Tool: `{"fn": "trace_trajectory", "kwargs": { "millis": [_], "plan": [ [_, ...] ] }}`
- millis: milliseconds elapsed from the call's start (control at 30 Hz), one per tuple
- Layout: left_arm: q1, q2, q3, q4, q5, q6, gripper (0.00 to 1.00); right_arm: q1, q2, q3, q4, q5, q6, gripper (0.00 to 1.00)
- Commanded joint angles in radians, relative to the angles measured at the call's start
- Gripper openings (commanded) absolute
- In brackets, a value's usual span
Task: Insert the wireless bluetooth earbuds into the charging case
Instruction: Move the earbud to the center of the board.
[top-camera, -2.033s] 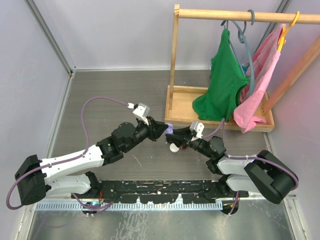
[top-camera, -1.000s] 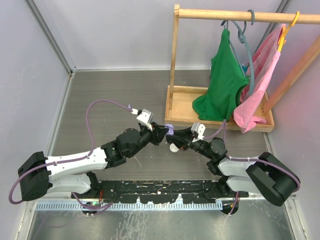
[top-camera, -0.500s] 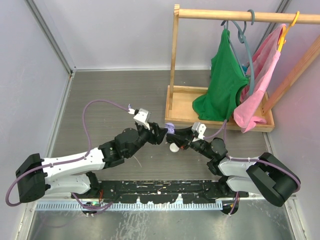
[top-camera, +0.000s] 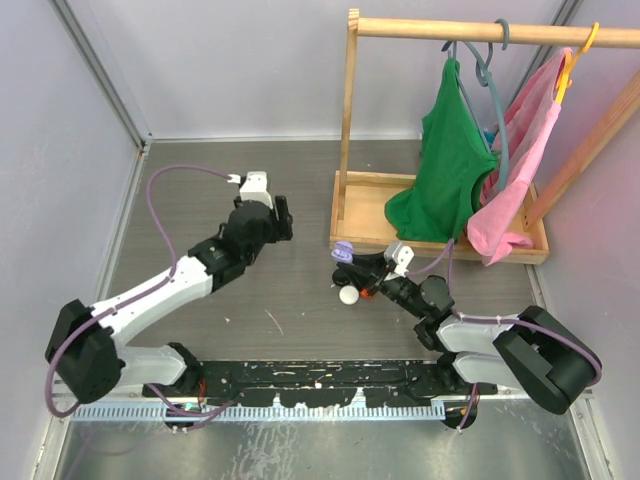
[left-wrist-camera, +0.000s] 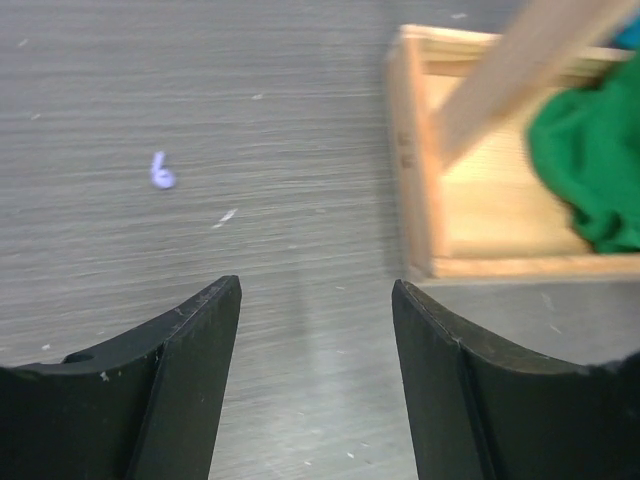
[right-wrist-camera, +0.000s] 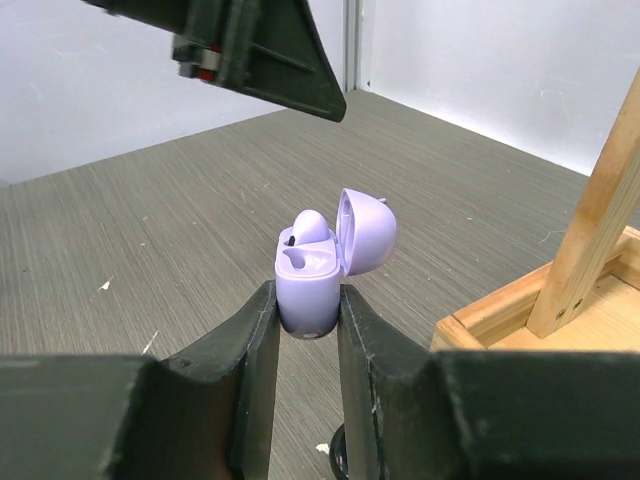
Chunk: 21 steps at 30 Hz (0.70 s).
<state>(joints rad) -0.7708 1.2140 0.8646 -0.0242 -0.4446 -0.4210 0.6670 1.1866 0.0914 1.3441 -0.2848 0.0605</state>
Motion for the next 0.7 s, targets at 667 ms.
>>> {"fn": "trace_trajectory", "kwargs": {
  "millis": [667],
  "plan": [
    [0.466, 0.743, 0.605, -0.411, 0.259, -0.006, 0.53, 0.004, -0.022, 0.01, 0.008, 0.031, -0.03, 0.06]
  ]
}}
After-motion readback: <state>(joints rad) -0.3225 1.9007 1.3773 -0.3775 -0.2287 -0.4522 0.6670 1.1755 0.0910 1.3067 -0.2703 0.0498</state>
